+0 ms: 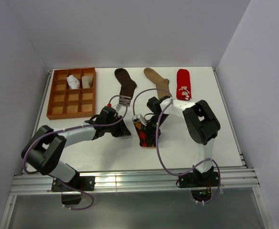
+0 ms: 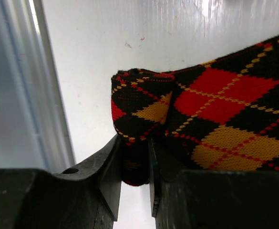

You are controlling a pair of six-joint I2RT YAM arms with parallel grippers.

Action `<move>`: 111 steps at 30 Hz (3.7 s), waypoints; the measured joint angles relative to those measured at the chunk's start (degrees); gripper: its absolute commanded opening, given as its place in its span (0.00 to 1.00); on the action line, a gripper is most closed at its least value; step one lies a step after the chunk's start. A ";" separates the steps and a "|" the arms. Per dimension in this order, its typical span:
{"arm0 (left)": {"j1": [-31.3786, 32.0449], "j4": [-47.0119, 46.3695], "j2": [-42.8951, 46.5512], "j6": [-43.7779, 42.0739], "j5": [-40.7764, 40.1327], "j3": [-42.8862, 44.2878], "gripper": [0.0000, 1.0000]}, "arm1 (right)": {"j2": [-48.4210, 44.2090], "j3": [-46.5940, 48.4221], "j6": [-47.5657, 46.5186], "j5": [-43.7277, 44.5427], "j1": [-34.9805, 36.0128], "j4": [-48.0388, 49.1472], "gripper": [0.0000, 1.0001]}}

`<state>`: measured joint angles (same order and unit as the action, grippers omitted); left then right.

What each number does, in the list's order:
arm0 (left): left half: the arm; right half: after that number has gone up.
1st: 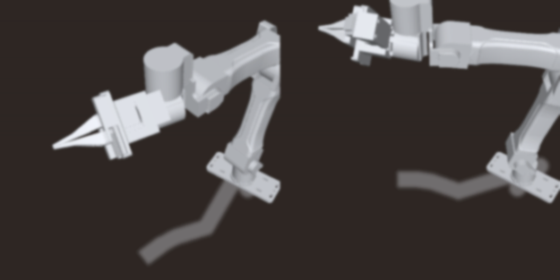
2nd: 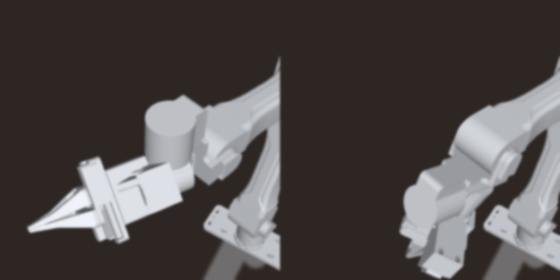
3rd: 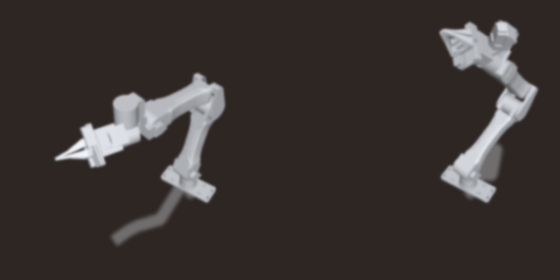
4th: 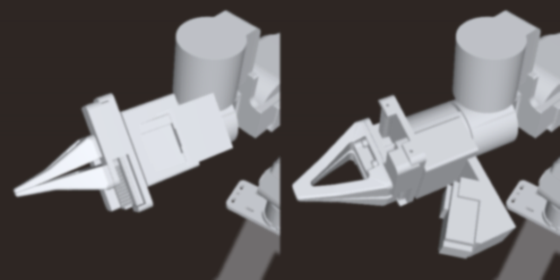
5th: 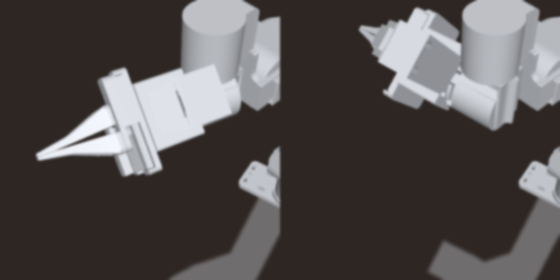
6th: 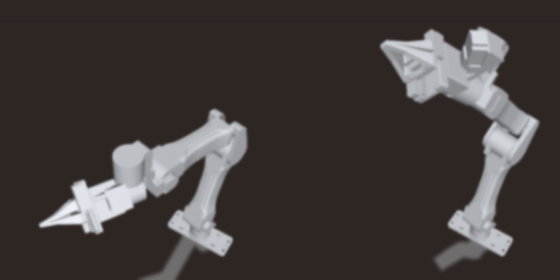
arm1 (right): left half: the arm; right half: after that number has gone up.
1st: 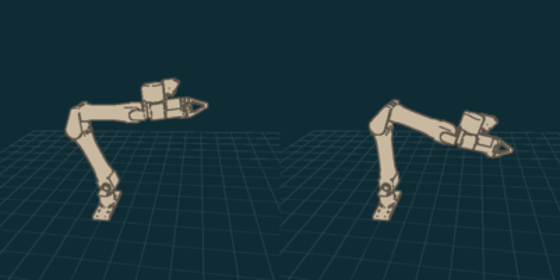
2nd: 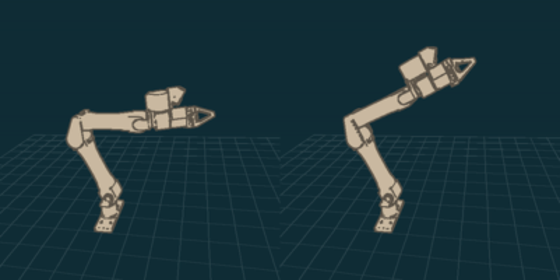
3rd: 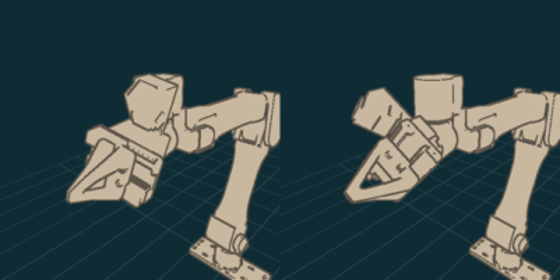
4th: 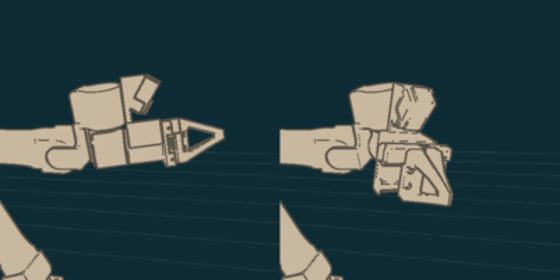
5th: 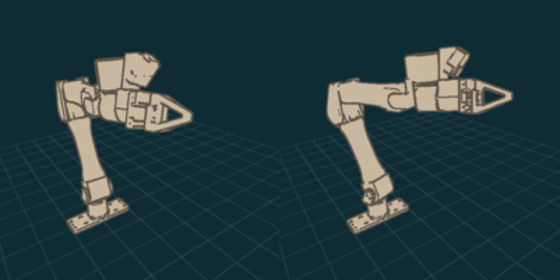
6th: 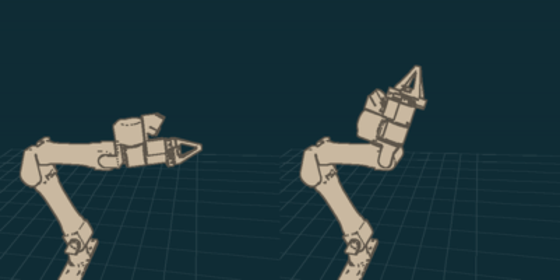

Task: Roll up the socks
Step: Roll the sock at the center of the board.

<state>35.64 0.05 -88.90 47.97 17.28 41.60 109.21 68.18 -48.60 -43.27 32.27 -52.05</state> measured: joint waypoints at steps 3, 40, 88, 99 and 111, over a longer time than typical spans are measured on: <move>0.11 -3.85 4.98 0.20 -0.42 -4.22 0.19 | 5.27 4.15 -0.90 -3.76 -2.01 -6.19 0.17; 16.87 -26.73 -7.82 -18.34 3.41 -3.56 0.44 | 23.39 16.22 1.73 -8.79 -6.23 -28.09 0.20; 6.80 -14.99 -20.94 -2.43 21.90 8.87 0.00 | -51.17 -36.98 -1.09 14.73 -0.26 25.62 0.69; 5.99 -11.63 -23.50 -1.70 25.14 11.63 0.00 | -52.83 -47.78 -4.87 27.74 12.90 40.81 0.70; 5.42 -11.32 -24.72 -1.70 27.10 12.37 0.00 | -52.83 -54.05 -5.57 40.22 21.27 55.74 0.72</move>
<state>41.06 -11.27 -113.62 46.26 44.38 53.98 56.38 14.13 -54.17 -3.05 53.54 3.68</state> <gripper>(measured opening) 0.045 0.714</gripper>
